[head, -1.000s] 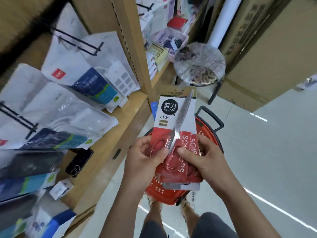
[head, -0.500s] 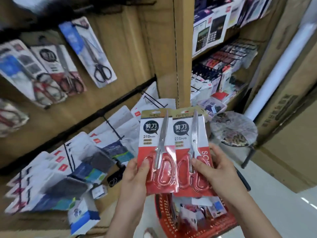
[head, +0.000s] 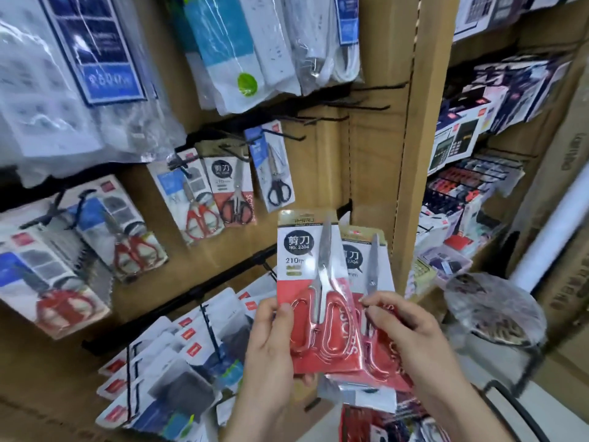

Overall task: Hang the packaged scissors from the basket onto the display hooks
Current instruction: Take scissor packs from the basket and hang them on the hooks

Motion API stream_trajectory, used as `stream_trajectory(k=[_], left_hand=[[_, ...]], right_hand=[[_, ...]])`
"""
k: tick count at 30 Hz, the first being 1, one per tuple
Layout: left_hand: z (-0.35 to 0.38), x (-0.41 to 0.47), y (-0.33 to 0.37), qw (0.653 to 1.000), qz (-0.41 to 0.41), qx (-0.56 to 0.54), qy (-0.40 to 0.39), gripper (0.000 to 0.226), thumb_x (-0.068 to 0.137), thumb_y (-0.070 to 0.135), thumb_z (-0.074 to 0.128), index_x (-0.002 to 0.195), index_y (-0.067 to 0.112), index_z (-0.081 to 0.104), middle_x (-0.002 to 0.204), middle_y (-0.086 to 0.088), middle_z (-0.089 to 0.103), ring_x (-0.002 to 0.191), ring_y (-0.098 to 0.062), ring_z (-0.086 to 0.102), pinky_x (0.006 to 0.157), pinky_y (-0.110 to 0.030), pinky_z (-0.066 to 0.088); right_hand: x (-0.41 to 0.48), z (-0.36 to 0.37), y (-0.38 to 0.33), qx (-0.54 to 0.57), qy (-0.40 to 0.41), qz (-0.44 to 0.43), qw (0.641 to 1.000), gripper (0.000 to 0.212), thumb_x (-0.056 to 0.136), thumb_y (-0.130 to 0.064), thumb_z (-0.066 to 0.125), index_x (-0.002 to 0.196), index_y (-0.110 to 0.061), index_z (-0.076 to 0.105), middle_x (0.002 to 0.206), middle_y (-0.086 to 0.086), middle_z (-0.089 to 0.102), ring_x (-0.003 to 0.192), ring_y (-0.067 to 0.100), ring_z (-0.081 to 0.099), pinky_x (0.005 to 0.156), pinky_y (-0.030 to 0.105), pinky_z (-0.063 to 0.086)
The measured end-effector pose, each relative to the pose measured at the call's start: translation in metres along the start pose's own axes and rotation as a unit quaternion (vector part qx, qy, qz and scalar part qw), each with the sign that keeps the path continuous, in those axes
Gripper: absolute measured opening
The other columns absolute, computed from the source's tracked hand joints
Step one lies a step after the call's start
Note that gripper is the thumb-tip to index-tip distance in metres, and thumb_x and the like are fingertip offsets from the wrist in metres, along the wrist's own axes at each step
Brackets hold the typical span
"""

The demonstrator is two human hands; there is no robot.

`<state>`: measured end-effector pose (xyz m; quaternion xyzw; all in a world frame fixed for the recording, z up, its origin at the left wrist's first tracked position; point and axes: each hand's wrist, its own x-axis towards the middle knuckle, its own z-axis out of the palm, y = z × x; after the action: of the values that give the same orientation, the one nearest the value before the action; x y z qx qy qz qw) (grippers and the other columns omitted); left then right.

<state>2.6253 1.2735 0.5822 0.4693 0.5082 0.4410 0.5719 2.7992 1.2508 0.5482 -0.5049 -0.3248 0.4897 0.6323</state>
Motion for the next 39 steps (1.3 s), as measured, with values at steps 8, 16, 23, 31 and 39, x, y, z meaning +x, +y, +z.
stream_trajectory(k=[8, 16, 23, 31, 39], left_hand=[[-0.090, 0.034, 0.019, 0.996, 0.082, 0.022, -0.021, 0.018, 0.091, 0.049, 0.048, 0.100, 0.043, 0.062, 0.094, -0.002, 0.074, 0.074, -0.020, 0.071, 0.058, -0.032, 0.050], [-0.114, 0.066, 0.033, 0.989, 0.120, 0.071, -0.048, 0.017, 0.101, 0.040, 0.041, 0.107, 0.043, 0.057, 0.088, 0.000, 0.072, 0.059, -0.014, 0.065, 0.052, -0.031, 0.050], [-0.098, 0.087, 0.036, 0.988, 0.118, 0.091, -0.035, 0.016, 0.100, 0.044, 0.041, 0.108, 0.047, 0.054, 0.094, 0.007, 0.072, 0.075, -0.019, 0.073, 0.060, -0.041, 0.061], [-0.075, 0.094, 0.028, 0.986, 0.142, 0.091, 0.019, 0.013, 0.094, 0.050, 0.041, 0.095, 0.055, 0.053, 0.093, 0.014, 0.071, 0.083, -0.009, 0.071, 0.067, -0.031, 0.060], [-0.069, 0.091, 0.027, 0.968, 0.144, 0.198, 0.056, 0.019, 0.090, 0.058, 0.035, 0.104, 0.051, 0.045, 0.092, 0.027, 0.069, 0.081, -0.002, 0.069, 0.075, -0.043, 0.058]], right_hand=[[0.004, 0.092, 0.003, -0.052, -0.041, -0.010, 0.998, 0.029, 0.064, -0.007, 0.082, 0.090, -0.012, 0.071, 0.084, 0.007, 0.076, 0.067, 0.025, 0.073, 0.053, 0.030, 0.057], [0.020, 0.126, 0.003, -0.057, -0.011, -0.025, 0.998, 0.028, 0.064, -0.011, 0.080, 0.090, -0.015, 0.069, 0.086, 0.009, 0.077, 0.070, 0.030, 0.075, 0.053, 0.034, 0.058], [0.041, 0.120, 0.001, -0.059, 0.003, -0.055, 0.997, 0.023, 0.066, -0.014, 0.078, 0.086, -0.018, 0.069, 0.089, 0.009, 0.077, 0.075, 0.031, 0.075, 0.058, 0.039, 0.061], [0.074, 0.100, -0.006, -0.100, -0.037, -0.058, 0.993, 0.030, 0.066, -0.011, 0.081, 0.094, -0.012, 0.070, 0.085, 0.005, 0.076, 0.068, 0.025, 0.073, 0.057, 0.037, 0.061], [0.101, 0.085, -0.005, -0.124, -0.089, -0.023, 0.988, 0.028, 0.060, -0.018, 0.084, 0.085, -0.025, 0.074, 0.090, 0.008, 0.077, 0.076, 0.030, 0.075, 0.066, 0.045, 0.062]])
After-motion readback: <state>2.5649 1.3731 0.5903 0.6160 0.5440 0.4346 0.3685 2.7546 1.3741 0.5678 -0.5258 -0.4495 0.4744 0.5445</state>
